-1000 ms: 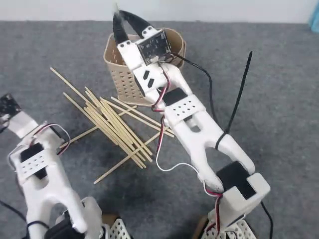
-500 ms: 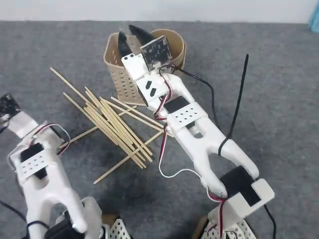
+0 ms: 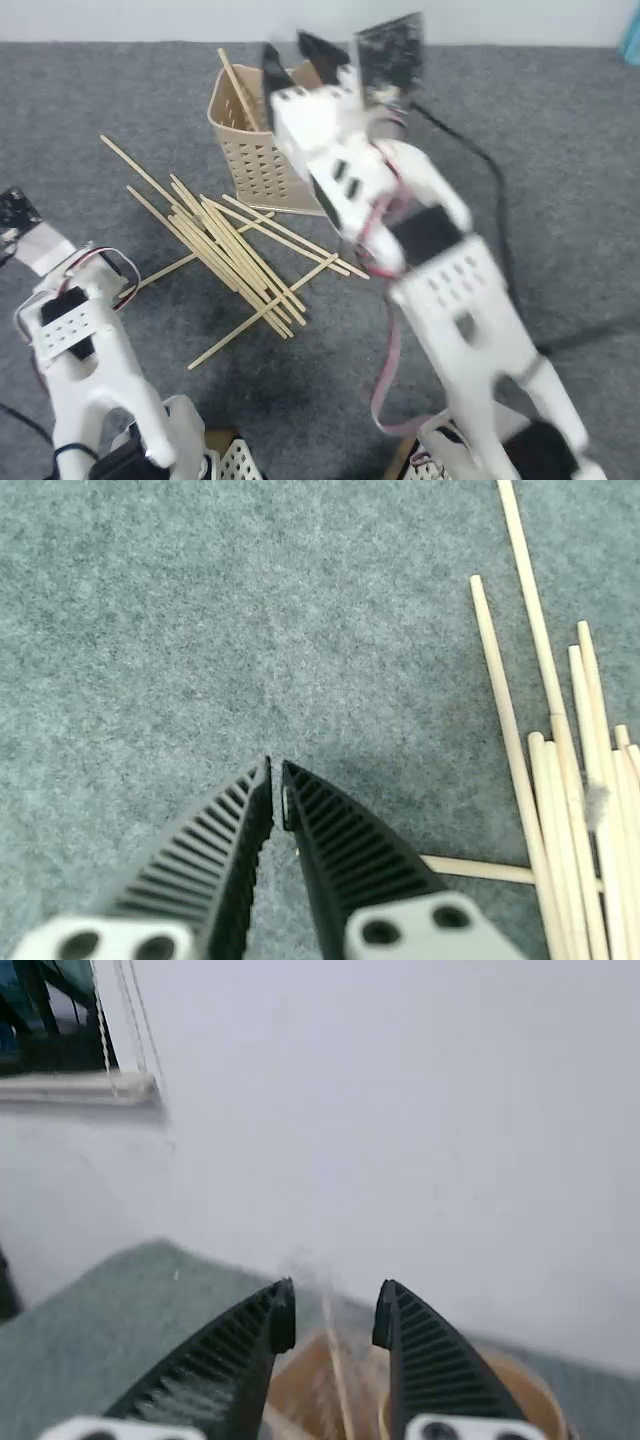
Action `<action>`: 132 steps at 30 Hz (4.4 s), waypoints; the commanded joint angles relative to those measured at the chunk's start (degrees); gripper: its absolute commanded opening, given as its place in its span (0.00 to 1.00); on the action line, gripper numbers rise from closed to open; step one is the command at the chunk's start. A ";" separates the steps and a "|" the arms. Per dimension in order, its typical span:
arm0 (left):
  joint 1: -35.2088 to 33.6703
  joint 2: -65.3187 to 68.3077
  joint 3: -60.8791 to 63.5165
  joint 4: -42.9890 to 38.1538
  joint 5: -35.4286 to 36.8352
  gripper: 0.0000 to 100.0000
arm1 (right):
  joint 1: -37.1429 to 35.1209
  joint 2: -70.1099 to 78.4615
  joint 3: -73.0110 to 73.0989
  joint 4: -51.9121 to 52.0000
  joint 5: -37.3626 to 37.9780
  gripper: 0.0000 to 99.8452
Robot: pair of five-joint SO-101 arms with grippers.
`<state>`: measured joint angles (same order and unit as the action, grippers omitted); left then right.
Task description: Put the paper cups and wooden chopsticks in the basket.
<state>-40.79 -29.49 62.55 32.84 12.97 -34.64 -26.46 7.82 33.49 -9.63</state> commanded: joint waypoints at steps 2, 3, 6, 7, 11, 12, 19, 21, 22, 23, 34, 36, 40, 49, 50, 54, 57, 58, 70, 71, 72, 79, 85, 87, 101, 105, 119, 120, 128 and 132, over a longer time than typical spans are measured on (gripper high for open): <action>0.53 0.35 -6.02 2.02 2.73 0.02 | 0.57 -12.62 -2.64 21.41 -1.32 0.14; 0.53 0.35 -7.60 3.69 3.43 0.02 | 0.57 -14.55 -1.58 24.48 -1.32 0.14; 1.67 3.52 -15.69 10.46 3.52 0.02 | 0.57 -20.62 2.64 30.99 -1.32 0.14; 1.85 5.63 -19.03 13.10 3.52 0.02 | 0.57 -22.73 4.57 32.31 -1.32 0.14; 1.93 16.53 -34.86 22.42 3.60 0.02 | 0.57 -31.78 14.77 34.59 -1.32 0.14; 1.93 19.52 -38.99 24.18 3.60 0.02 | 0.66 -34.24 17.93 34.59 -1.32 0.14; 2.02 40.62 -66.86 32.35 3.60 0.02 | 5.67 -49.36 45.36 26.33 -1.41 0.03; 2.73 46.33 -74.95 35.34 3.60 0.02 | 8.04 -52.44 53.45 20.79 -1.49 0.01; 3.34 49.32 -78.90 37.19 3.60 0.02 | 8.66 -53.76 57.32 18.33 -1.49 0.03; 3.87 52.13 -82.95 39.30 3.60 0.02 | 8.92 -54.64 60.84 16.13 -1.49 0.04; 9.49 85.27 -131.82 56.70 5.27 0.14 | 8.92 -57.45 85.80 -6.20 -1.32 0.01; 9.49 90.73 -140.70 56.79 7.82 0.14 | 8.92 -57.45 86.59 -6.46 -1.32 0.01; 10.81 99.78 -153.89 56.88 9.41 0.15 | 8.92 -57.45 86.77 -6.37 -1.32 0.01; 12.40 108.13 -156.62 50.11 15.30 0.15 | 8.92 -57.45 87.03 -6.29 -1.32 0.01; 12.57 108.75 -156.00 49.32 15.30 0.15 | 8.92 -57.45 87.03 -6.29 -1.32 0.01; 12.66 110.86 -151.52 45.54 15.21 0.15 | 8.92 -57.45 86.95 -6.20 -1.32 0.01; 12.75 110.77 -149.41 43.78 15.21 0.15 | 8.92 -57.45 86.95 -6.20 -1.32 0.01; 12.92 110.77 -149.14 43.43 15.21 0.15 | 8.92 -57.45 86.95 -6.20 -1.32 0.01; 14.42 113.05 -149.32 43.52 9.05 0.01 | 8.92 -57.45 86.95 -6.20 -1.32 0.01; 14.33 113.14 -149.14 43.52 8.62 0.01 | 8.92 -57.45 86.95 -6.20 -1.32 0.01; 14.15 113.14 -149.05 43.60 8.35 0.01 | 8.92 -57.45 86.95 -6.20 -1.32 0.01; 13.63 112.00 -153.54 51.34 8.18 0.01 | 8.92 -57.45 87.03 -6.20 -1.32 0.01; 13.54 104.09 -158.64 63.30 8.26 0.01 | 8.92 -57.63 87.03 -6.20 -1.23 0.01; 13.54 100.75 -158.73 66.81 8.35 0.01 | 8.92 -57.63 87.03 -6.20 -1.14 0.01; 8.53 87.91 -158.02 68.31 8.26 0.01 | 9.01 -57.89 87.03 -6.20 -1.14 0.01; 7.82 83.60 -150.64 68.31 6.77 0.01 | 9.01 -57.89 87.03 -6.20 -1.14 0.01; 12.40 41.49 -96.48 61.98 0.88 0.01 | 9.27 -57.71 87.12 -6.29 -1.05 0.01; 12.40 38.68 -93.58 60.31 0.88 0.01 | 9.27 -57.71 87.12 -6.29 -1.05 0.01; 14.07 17.85 -70.37 41.23 0.18 0.01 | 9.27 -57.71 87.12 -6.29 -1.05 0.01; 16.62 8.88 -62.73 29.10 0.18 0.01 | 9.36 -57.71 87.12 -6.29 -1.05 0.01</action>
<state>-26.73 -9.89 -5.93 73.98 13.85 -26.11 -82.73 95.30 28.75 -10.42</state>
